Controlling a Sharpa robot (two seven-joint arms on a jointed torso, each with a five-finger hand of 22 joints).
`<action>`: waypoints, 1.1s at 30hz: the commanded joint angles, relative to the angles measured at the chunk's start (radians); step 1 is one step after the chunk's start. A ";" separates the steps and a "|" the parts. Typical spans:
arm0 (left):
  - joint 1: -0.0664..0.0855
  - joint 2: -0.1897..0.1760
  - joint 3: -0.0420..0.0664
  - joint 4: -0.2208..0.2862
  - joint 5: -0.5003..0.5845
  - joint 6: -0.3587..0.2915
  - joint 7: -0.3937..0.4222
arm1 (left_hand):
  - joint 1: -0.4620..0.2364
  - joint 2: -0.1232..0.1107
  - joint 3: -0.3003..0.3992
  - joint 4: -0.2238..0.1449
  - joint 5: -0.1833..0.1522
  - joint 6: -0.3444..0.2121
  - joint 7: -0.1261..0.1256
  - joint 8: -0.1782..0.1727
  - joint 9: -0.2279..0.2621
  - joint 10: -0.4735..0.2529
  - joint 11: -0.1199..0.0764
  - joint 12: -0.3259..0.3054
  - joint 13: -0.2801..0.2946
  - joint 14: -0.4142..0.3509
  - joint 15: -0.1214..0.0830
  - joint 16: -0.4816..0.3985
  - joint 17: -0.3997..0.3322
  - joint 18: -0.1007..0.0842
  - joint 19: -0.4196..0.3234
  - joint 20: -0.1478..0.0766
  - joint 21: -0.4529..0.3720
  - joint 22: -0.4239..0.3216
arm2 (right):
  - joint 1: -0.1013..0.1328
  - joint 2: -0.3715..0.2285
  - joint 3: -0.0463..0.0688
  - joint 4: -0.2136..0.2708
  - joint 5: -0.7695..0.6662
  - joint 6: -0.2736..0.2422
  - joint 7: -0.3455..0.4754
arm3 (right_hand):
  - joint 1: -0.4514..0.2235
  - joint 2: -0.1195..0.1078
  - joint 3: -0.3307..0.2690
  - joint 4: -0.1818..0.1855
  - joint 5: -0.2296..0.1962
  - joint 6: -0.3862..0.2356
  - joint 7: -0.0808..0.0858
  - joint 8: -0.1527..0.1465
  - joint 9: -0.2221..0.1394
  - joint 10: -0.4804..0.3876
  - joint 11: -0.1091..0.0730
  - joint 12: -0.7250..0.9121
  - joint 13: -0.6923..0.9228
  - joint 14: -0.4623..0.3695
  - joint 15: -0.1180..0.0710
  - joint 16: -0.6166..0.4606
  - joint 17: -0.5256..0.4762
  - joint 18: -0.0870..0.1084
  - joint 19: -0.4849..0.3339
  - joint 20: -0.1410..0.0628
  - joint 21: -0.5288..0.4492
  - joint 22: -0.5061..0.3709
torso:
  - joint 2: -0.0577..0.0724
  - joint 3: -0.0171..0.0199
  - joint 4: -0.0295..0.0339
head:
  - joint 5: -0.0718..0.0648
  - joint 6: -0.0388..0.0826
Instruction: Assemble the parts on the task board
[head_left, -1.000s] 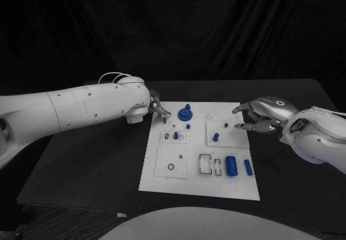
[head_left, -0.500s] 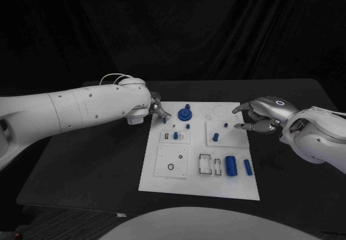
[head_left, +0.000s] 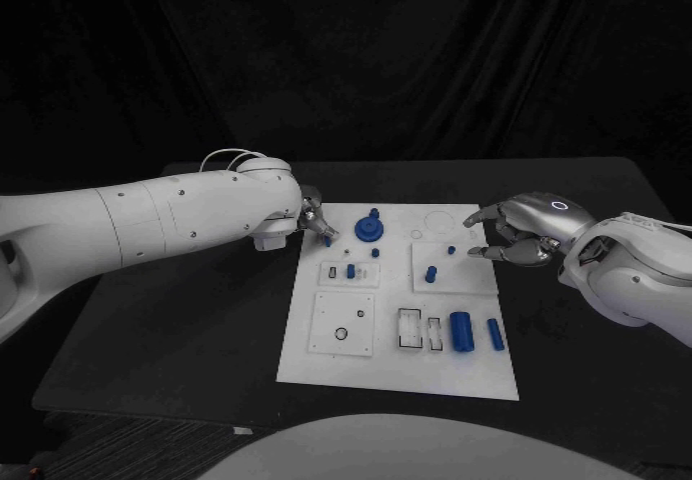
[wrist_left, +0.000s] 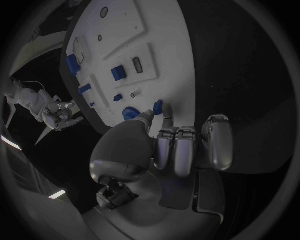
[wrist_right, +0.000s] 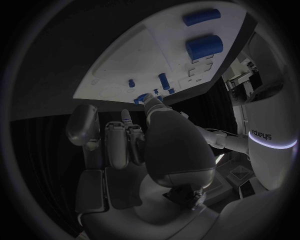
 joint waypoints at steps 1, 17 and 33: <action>-0.003 0.002 0.001 0.003 -0.001 0.017 0.019 | 0.012 0.000 0.002 -0.010 0.011 0.008 0.000 -0.004 -0.002 0.103 -0.006 -0.001 0.263 0.104 -0.007 0.003 0.263 -0.001 -0.002 -0.006 -0.007 0.122 | -0.005 0.001 0.001 -0.001 -0.002 0.000 -0.009 | -0.002 0.008 -0.001 -0.002 0.006 0.006 -0.002 -0.006 -0.001 0.018 -0.007 -0.006 0.155 0.070 -0.007 -0.003 0.129 0.012 -0.005 -0.002 -0.006 0.119 | 0.000 0.0004 -0.0005 | 0.001 0.000; -0.004 0.001 0.001 0.005 -0.001 0.006 0.036 | 0.063 -0.015 0.059 -0.059 0.146 0.041 -0.016 0.005 0.011 0.103 -0.020 -0.001 0.263 0.104 -0.019 0.003 0.263 -0.003 0.006 -0.017 -0.003 0.133 | -0.009 0.001 0.001 -0.005 -0.002 0.004 -0.009 | -0.002 0.008 -0.001 -0.003 0.006 0.007 -0.002 -0.006 -0.002 0.015 -0.006 -0.009 0.152 0.069 -0.007 -0.007 0.126 0.014 -0.008 -0.002 -0.016 0.116 | 0.001 0.0001 0.0006 | 0.003 0.000; -0.003 -0.029 0.001 0.047 -0.001 -0.039 0.040 | 0.068 -0.070 0.262 -0.119 0.195 0.052 -0.021 0.010 0.035 0.103 -0.027 -0.001 0.263 0.104 -0.027 0.003 0.263 -0.004 0.012 -0.027 -0.007 0.140 | -0.009 0.000 0.001 -0.006 -0.002 0.011 -0.014 | -0.001 0.010 0.000 -0.003 0.007 0.008 -0.001 -0.006 -0.002 0.010 -0.006 -0.016 0.145 0.068 -0.007 -0.013 0.120 0.015 -0.010 -0.001 -0.025 0.114 | 0.000 -0.0001 0.0014 | 0.002 0.000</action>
